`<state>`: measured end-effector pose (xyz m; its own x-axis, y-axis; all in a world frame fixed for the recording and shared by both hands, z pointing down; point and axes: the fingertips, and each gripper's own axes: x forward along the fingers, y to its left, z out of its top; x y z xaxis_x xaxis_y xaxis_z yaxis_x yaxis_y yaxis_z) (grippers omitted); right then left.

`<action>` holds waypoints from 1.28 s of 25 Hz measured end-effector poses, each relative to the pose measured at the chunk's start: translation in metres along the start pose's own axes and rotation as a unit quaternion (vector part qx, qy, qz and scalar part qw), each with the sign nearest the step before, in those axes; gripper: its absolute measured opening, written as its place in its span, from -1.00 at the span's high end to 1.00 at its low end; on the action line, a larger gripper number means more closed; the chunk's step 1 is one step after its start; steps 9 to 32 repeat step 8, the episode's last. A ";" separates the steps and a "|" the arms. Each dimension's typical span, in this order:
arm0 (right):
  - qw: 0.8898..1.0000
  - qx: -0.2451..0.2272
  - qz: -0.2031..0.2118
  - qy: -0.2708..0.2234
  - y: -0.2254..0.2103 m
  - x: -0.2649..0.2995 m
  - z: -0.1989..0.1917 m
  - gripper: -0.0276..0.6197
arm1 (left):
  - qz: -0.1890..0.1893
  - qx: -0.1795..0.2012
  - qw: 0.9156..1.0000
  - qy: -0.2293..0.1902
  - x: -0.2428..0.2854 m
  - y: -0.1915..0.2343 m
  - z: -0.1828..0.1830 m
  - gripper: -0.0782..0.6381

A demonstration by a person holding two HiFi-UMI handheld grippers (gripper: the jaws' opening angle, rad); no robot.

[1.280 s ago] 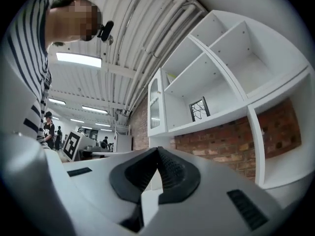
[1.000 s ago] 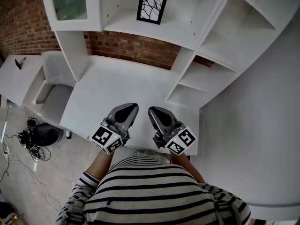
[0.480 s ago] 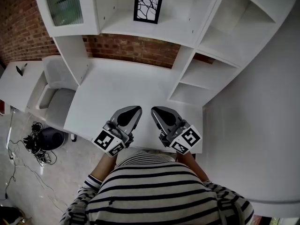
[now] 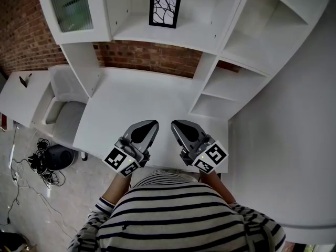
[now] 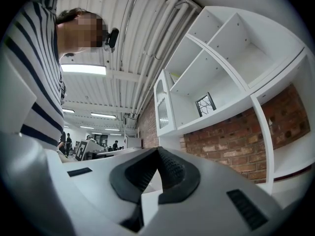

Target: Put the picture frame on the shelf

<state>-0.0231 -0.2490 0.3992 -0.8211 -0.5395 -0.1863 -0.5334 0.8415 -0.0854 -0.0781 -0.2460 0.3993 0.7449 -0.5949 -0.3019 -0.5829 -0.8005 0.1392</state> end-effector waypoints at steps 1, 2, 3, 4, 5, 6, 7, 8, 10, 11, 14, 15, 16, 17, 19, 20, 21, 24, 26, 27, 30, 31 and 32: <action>1.000 0.000 0.000 -0.001 0.000 0.000 0.001 0.89 | 0.000 0.000 1.000 -0.001 0.000 0.000 0.001 0.76; 1.000 0.000 0.001 -0.001 0.000 0.000 0.002 0.89 | 0.001 0.000 1.000 -0.003 0.000 0.000 0.001 0.76; 1.000 0.000 0.000 -0.001 0.000 0.000 0.002 0.89 | 0.001 0.000 1.000 -0.003 0.001 0.000 0.002 0.76; 1.000 0.000 0.000 -0.001 -0.001 0.000 0.002 0.89 | 0.001 0.000 1.000 -0.004 0.001 0.000 0.002 0.76; 1.000 -0.001 -0.001 0.000 -0.001 0.000 0.002 0.89 | 0.001 -0.001 1.000 -0.005 0.001 0.000 0.003 0.76; 1.000 -0.001 -0.001 0.000 -0.001 0.000 0.002 0.89 | 0.000 -0.001 1.000 -0.006 0.001 0.000 0.003 0.76; 1.000 -0.002 -0.002 0.001 -0.002 0.000 0.002 0.89 | 0.000 -0.001 1.000 -0.007 0.001 0.000 0.003 0.76; 1.000 -0.003 -0.003 0.002 -0.002 0.000 0.002 0.89 | -0.001 -0.002 1.000 -0.008 0.001 0.000 0.004 0.76; 1.000 -0.003 -0.003 0.002 -0.002 0.000 0.002 0.89 | -0.001 -0.002 1.000 -0.008 0.001 0.000 0.004 0.76; 1.000 -0.003 -0.003 0.002 -0.002 0.000 0.002 0.89 | -0.001 -0.002 1.000 -0.008 0.001 0.000 0.004 0.76; 1.000 -0.003 -0.003 0.002 -0.002 0.000 0.002 0.89 | -0.001 -0.002 1.000 -0.008 0.001 0.000 0.004 0.76; 1.000 -0.003 -0.003 0.002 -0.002 0.000 0.002 0.89 | -0.001 -0.002 1.000 -0.008 0.001 0.000 0.004 0.76; 1.000 -0.003 -0.003 0.002 -0.002 0.000 0.002 0.89 | -0.001 -0.002 1.000 -0.008 0.001 0.000 0.004 0.76; 1.000 -0.003 -0.003 0.002 -0.002 0.000 0.002 0.89 | -0.001 -0.002 1.000 -0.008 0.001 0.000 0.004 0.76; 1.000 -0.003 -0.003 0.002 -0.002 0.000 0.002 0.89 | -0.001 -0.002 1.000 -0.008 0.001 0.000 0.004 0.76; 1.000 -0.003 -0.003 0.002 -0.002 0.000 0.002 0.89 | -0.001 -0.002 1.000 -0.008 0.001 0.000 0.004 0.76; 1.000 -0.003 -0.003 0.002 -0.002 0.000 0.002 0.89 | -0.001 -0.002 1.000 -0.008 0.001 0.000 0.004 0.76; 1.000 -0.003 -0.003 0.002 -0.002 0.000 0.002 0.89 | -0.001 -0.002 1.000 -0.008 0.001 0.000 0.004 0.76; 1.000 -0.003 -0.003 0.002 -0.002 0.000 0.002 0.89 | -0.001 -0.002 1.000 -0.008 0.001 0.000 0.004 0.76; 1.000 -0.003 -0.003 0.002 -0.002 0.000 0.002 0.89 | -0.001 -0.002 1.000 -0.008 0.001 0.000 0.004 0.76; 1.000 -0.003 -0.003 0.002 -0.002 0.000 0.002 0.89 | -0.001 -0.002 1.000 -0.008 0.001 0.000 0.004 0.76; 1.000 -0.003 -0.003 0.002 -0.002 0.000 0.002 0.89 | -0.001 -0.002 1.000 -0.008 0.001 0.000 0.004 0.76; 1.000 -0.003 -0.003 0.002 -0.002 0.000 0.002 0.89 | -0.001 -0.002 1.000 -0.008 0.001 0.000 0.004 0.76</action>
